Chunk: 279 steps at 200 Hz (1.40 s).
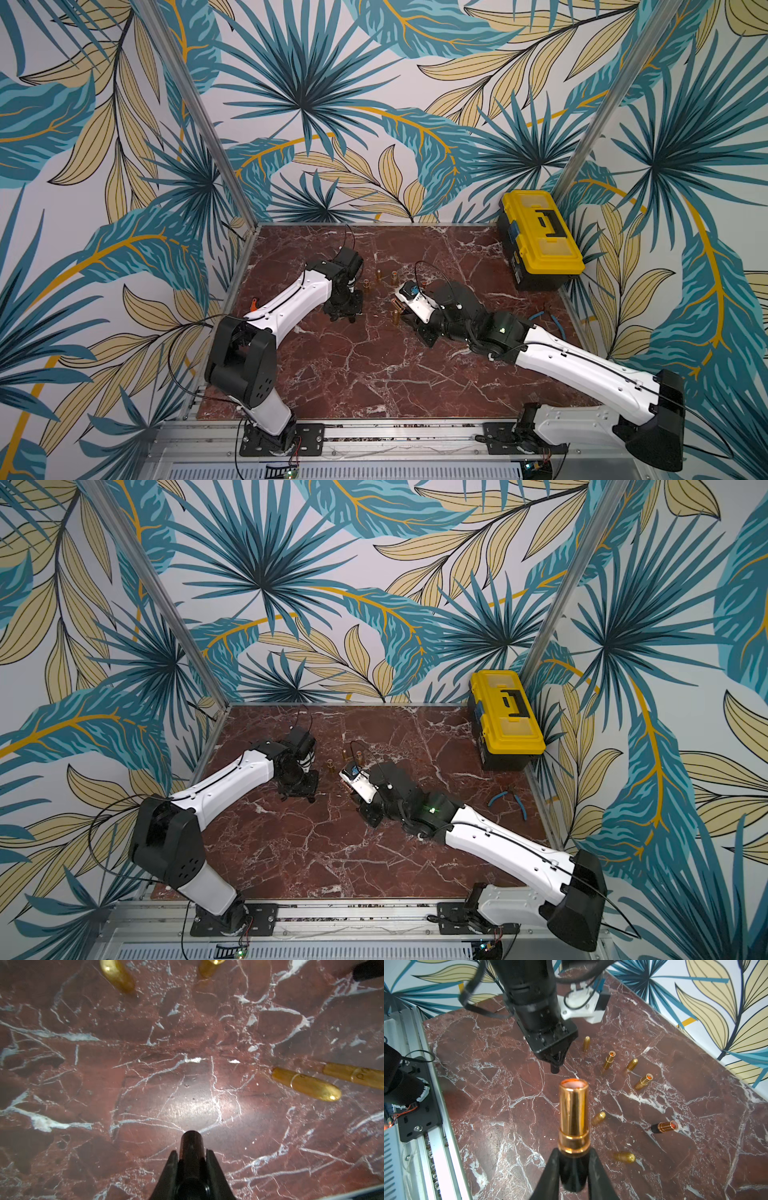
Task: Open the lipstick cap
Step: Place the cover at the center of the board.
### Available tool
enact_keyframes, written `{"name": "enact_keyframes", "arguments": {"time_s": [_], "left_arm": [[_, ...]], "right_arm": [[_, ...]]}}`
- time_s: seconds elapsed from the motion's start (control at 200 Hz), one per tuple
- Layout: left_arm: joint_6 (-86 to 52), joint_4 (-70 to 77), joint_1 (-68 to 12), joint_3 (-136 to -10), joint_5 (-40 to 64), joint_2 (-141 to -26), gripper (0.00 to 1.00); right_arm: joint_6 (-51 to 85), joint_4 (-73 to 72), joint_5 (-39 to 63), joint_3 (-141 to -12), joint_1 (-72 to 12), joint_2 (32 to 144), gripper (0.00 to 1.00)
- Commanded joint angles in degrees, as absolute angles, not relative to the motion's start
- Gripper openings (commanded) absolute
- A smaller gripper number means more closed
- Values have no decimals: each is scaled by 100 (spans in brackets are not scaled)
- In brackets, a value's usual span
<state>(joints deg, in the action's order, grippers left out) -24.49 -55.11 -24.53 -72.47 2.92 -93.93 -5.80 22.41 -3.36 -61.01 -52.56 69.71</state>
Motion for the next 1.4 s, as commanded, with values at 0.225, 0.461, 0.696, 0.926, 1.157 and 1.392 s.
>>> {"name": "enact_keyframes", "arguments": {"time_s": [0.225, 0.461, 0.696, 0.926, 1.157, 1.392], "left_arm": [[-2537, -4465, -2387, -6623, -728, -9463, 14], [-2663, -4057, -2384, -6185, -680, -9430, 16], [-2740, -3929, -2391, -5953, -596, -9441, 17], [-2837, -3877, -2410, -5710, -641, -9328, 20], [-2883, -3825, -2439, -5581, -618, -9312, 32], [-2887, -3823, -2440, -5589, -602, -9239, 47]], "right_arm": [[-523, 2286, -377, -6038, -5287, 7039, 1], [-523, 2259, -422, -6013, -5282, 7101, 2], [-492, 2288, -453, -5985, -5285, 7179, 2], [-492, 2272, -475, -5997, -5287, 7242, 3], [-458, 2329, -491, -5994, -5284, 7248, 6], [-453, 2369, -526, -6002, -5284, 7242, 8]]}}
